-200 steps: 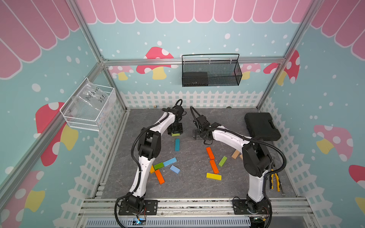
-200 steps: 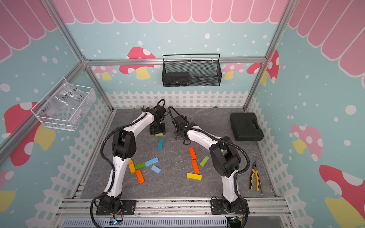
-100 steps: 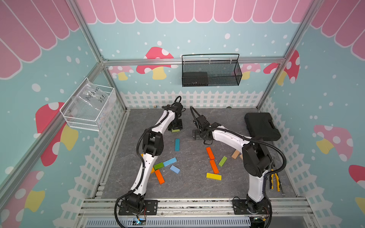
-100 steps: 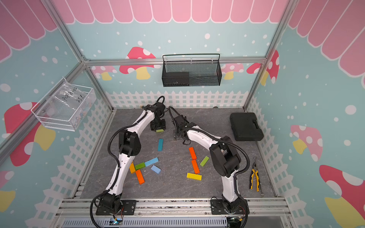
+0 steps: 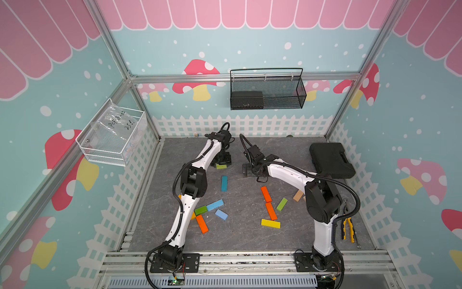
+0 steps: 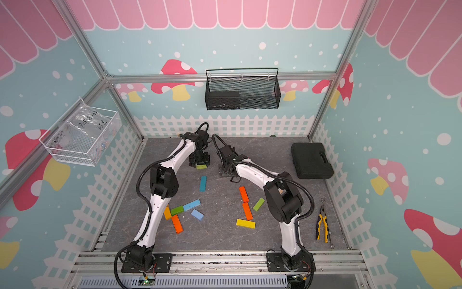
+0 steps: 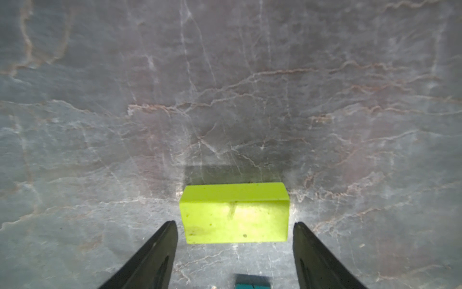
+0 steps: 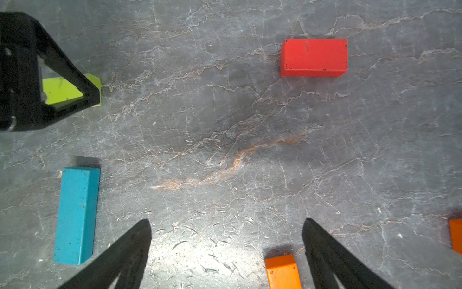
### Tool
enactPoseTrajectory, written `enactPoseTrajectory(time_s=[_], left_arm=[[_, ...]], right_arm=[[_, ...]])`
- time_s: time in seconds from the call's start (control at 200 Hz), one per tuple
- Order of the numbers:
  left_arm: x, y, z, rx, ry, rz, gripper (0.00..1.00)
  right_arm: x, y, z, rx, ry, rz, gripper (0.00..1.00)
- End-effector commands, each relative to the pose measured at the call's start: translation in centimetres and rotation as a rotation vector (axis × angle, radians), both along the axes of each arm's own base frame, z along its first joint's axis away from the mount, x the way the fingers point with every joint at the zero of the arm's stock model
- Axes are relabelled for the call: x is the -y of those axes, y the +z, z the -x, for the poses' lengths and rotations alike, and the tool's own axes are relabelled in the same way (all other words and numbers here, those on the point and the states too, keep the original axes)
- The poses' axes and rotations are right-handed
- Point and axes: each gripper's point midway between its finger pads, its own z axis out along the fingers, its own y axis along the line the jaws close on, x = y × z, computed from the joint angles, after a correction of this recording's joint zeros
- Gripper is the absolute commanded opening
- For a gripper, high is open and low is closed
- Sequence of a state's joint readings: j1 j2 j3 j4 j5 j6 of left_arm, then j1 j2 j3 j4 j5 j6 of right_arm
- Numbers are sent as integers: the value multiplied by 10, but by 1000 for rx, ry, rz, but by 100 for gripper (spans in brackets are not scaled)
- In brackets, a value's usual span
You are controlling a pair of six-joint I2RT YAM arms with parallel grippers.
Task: Assemble a giraffe with building blocks
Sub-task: Place the building block at the center of the board.
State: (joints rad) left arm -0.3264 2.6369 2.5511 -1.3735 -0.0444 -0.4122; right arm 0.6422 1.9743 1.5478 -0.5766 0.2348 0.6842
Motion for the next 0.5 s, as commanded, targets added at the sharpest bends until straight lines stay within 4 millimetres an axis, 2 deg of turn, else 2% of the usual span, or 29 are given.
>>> enactPoseTrajectory(time_s=[0.0, 0.115, 0.145, 0.195, 0.275, 0.36, 0.4, 0.43, 0.435, 0.495], left_arm=[[-3, -8, -1, -18, -1, -4, 84], [7, 3, -2, -3, -11, 54, 94], [8, 12, -4, 16, -12, 69, 99], [9, 30, -8, 57, -11, 78, 99], [0, 72, -12, 139, 16, 82, 99], [-26, 120, -11, 233, 78, 70, 99], [-40, 144, -8, 289, 112, 58, 99], [-50, 170, -3, 348, 137, 64, 99], [-52, 169, -2, 347, 141, 61, 99], [-72, 211, 15, 449, 193, 79, 98]], right_arm=[[-5, -1, -1, -6, 17, 10, 96], [-9, 1, -1, -2, 35, 21, 96], [-11, 3, -2, 1, 42, 24, 96], [-13, 5, -1, 0, 47, 31, 96], [-18, 9, 0, -1, 41, 31, 96], [-28, 14, 3, -17, 35, -1, 96], [-35, 15, 6, -23, 36, -17, 95], [-41, 14, 7, -28, 40, -25, 95], [-42, 15, 8, -28, 41, -27, 95], [-54, 12, 12, -40, 46, -37, 94]])
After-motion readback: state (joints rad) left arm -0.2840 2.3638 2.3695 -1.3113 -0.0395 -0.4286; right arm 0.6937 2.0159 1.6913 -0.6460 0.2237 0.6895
